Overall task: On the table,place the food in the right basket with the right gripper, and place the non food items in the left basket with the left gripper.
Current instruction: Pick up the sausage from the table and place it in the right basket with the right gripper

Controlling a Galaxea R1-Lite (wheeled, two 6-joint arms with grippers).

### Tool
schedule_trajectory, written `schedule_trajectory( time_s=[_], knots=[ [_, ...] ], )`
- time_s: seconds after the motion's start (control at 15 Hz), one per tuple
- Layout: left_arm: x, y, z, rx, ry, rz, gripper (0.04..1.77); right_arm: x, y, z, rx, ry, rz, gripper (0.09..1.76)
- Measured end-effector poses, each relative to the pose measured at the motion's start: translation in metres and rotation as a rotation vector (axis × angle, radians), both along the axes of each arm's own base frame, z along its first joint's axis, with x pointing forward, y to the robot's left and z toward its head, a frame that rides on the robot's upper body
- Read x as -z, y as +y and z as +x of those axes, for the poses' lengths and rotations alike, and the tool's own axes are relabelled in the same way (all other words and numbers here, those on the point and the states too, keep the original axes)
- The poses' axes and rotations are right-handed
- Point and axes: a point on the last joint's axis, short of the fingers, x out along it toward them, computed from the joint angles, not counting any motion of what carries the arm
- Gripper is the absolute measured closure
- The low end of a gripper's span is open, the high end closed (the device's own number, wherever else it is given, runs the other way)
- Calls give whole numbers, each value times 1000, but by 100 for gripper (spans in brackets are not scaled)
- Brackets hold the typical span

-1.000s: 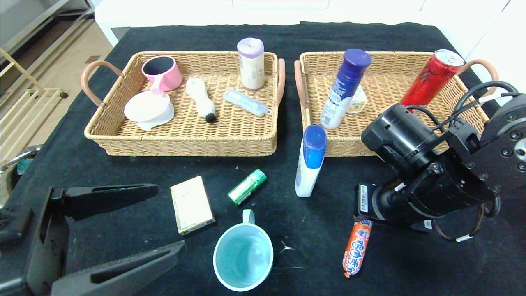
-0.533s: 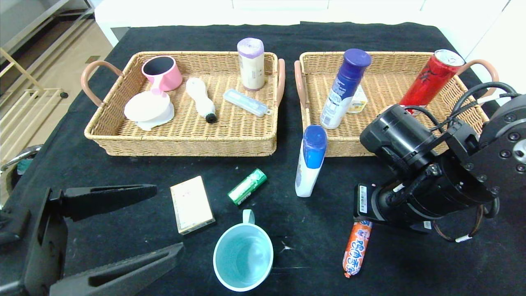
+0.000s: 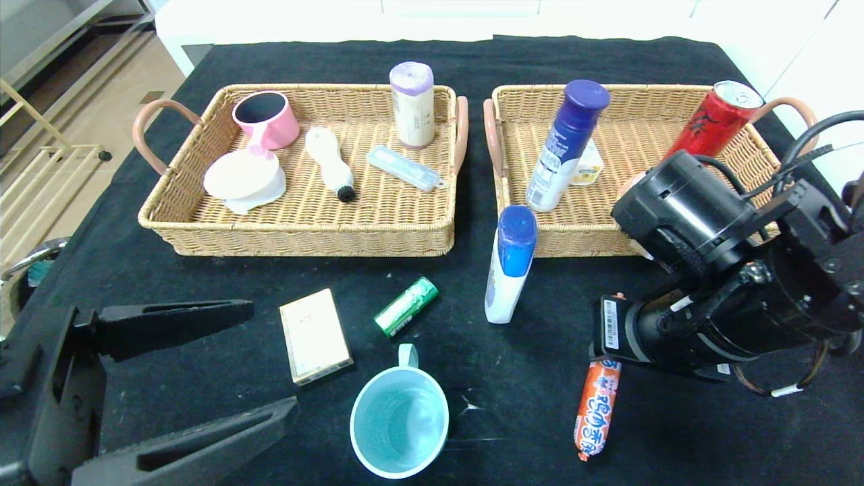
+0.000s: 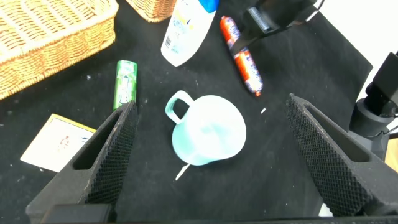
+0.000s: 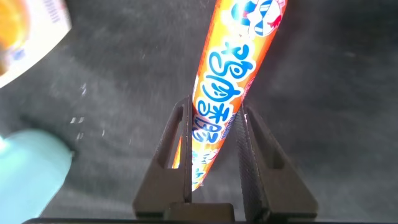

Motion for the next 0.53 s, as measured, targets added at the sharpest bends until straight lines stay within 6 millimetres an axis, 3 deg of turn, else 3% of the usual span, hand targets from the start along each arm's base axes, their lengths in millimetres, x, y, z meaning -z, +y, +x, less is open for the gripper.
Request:
schedule_trajectory(
  time_s=[0.53],
  knots=[
    [-1, 1, -1, -1, -3, -3, 9, -61, -24, -14, 34, -181, 22, 134]
  ],
)
